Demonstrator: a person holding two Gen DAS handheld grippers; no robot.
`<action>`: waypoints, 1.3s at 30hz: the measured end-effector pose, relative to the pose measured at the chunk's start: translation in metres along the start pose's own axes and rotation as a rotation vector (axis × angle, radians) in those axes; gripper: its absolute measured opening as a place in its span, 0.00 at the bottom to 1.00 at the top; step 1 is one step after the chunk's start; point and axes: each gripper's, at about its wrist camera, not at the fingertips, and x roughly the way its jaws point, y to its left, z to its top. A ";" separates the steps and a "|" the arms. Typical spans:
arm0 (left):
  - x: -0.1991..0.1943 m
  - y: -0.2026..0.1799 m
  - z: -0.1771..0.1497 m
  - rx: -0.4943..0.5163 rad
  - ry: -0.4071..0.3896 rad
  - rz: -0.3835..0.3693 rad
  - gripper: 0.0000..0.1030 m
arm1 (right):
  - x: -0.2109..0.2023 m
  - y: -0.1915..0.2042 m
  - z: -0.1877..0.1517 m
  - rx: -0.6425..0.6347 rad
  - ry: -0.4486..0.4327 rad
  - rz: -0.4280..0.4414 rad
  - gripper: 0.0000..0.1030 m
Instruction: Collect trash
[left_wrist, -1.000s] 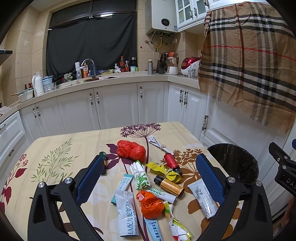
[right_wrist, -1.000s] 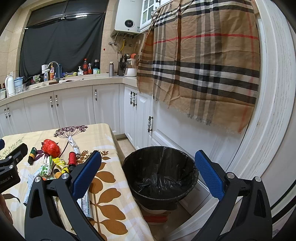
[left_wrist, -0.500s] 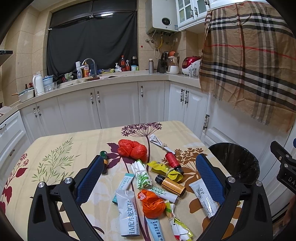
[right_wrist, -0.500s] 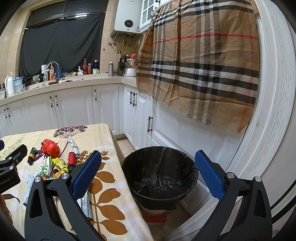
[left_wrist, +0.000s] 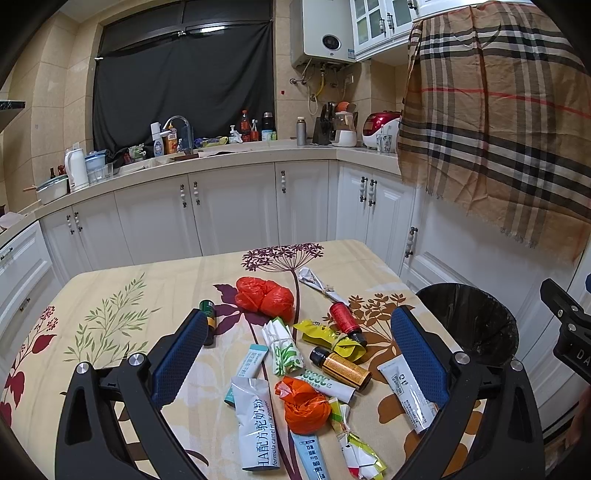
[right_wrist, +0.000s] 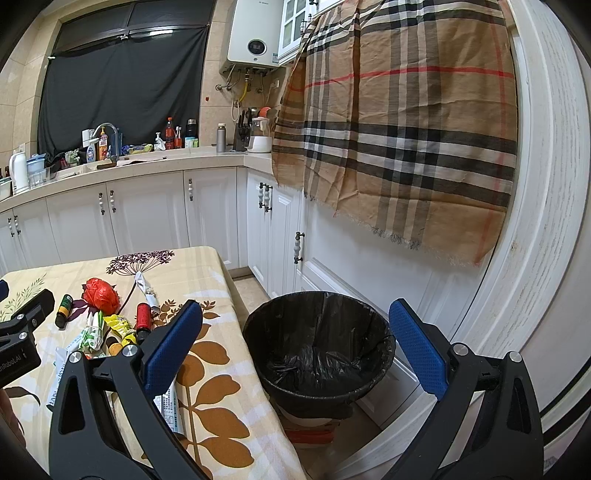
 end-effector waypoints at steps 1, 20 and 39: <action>0.000 0.001 -0.001 0.000 0.001 -0.001 0.94 | 0.000 0.000 0.000 0.000 -0.001 -0.001 0.96; 0.002 0.037 -0.027 -0.032 0.104 0.063 0.73 | 0.016 0.020 -0.022 -0.011 0.056 0.080 0.95; -0.008 0.102 -0.095 -0.107 0.278 0.160 0.60 | 0.036 0.082 -0.068 -0.107 0.180 0.222 0.83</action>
